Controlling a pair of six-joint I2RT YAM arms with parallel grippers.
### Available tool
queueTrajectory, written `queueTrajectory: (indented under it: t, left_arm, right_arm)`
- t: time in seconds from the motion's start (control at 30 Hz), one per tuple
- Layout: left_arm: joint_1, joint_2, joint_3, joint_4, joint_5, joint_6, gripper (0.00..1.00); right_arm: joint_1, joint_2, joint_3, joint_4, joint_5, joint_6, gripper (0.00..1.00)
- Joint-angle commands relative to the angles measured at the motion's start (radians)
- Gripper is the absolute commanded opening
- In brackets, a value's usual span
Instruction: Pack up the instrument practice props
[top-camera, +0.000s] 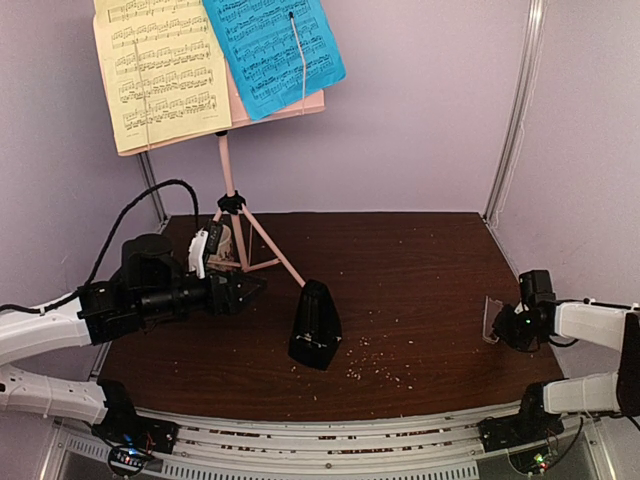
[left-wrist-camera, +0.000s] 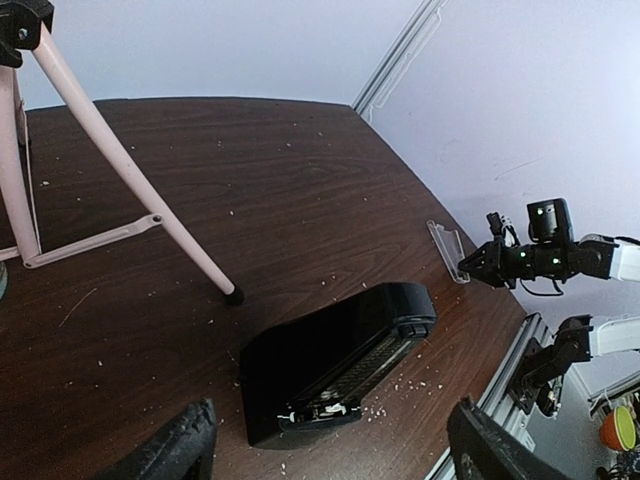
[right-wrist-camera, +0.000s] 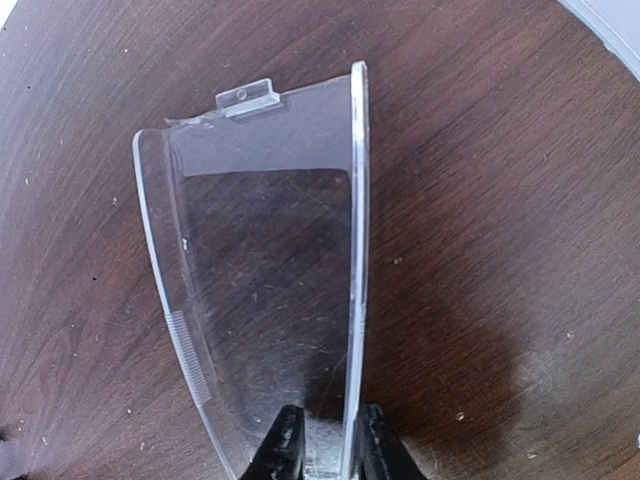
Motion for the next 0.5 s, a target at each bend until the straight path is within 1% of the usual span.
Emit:
queueTrajectory:
  t: [0.0,0.1,0.13,0.23,0.33,0.47]
  left_arm:
    - [-0.002,0.007,-0.003,0.061,0.012,-0.016,0.83]
    - [-0.001,0.019,-0.007,0.064,0.014,-0.024,0.83]
    - [-0.002,0.022,-0.012,0.07,0.015,-0.03,0.83]
    - [-0.001,0.018,-0.032,0.101,0.019,-0.047,0.84]
    - [0.0,0.02,-0.048,0.12,0.021,-0.056,0.84]
    - [0.0,0.049,-0.072,0.123,0.009,-0.058,0.85]
  right_arm:
    - [-0.006,0.015,-0.007,-0.01,-0.017,-0.015,0.17]
    - [-0.006,0.014,-0.017,-0.005,-0.022,-0.017,0.13]
    - [-0.006,0.014,-0.019,-0.003,-0.026,-0.019,0.08]
    - [-0.006,0.006,-0.023,-0.001,-0.036,-0.022,0.01]
    - [-0.006,-0.011,-0.025,-0.004,-0.046,-0.022,0.0]
    - [-0.005,-0.056,-0.02,-0.012,-0.102,-0.021,0.0]
